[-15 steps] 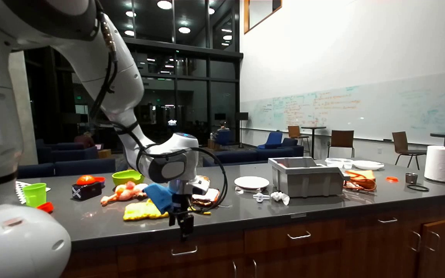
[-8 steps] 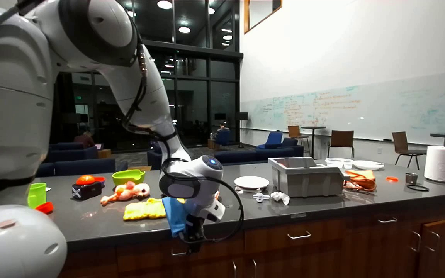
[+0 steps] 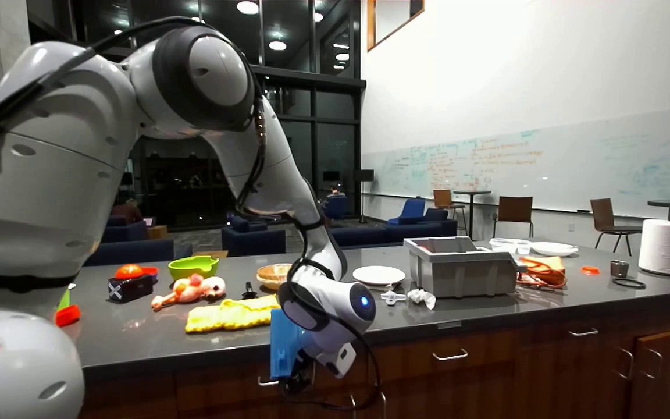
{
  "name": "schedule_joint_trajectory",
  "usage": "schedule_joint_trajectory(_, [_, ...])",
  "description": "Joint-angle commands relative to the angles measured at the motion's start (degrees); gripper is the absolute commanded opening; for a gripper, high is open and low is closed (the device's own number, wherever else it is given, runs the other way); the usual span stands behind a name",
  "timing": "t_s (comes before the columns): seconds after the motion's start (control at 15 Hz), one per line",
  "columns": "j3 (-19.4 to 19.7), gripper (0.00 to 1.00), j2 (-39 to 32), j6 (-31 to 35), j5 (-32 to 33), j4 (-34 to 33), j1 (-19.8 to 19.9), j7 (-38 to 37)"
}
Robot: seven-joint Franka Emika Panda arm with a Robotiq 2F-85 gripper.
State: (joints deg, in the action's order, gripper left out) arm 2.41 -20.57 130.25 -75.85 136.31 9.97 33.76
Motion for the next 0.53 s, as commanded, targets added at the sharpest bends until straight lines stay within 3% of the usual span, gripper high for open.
schedule_joint_trajectory(0.0, [2.53,1.00,-3.78,-8.83,-1.06,-2.24,2.09,1.12])
schedule_joint_trajectory(0.2, [4.19,1.00,-4.93,-12.78,-1.25,-2.59,2.70,0.98])
schedule_joint_trajectory(0.47, [4.87,1.00,-4.53,-11.06,-0.25,-1.92,1.22,0.29])
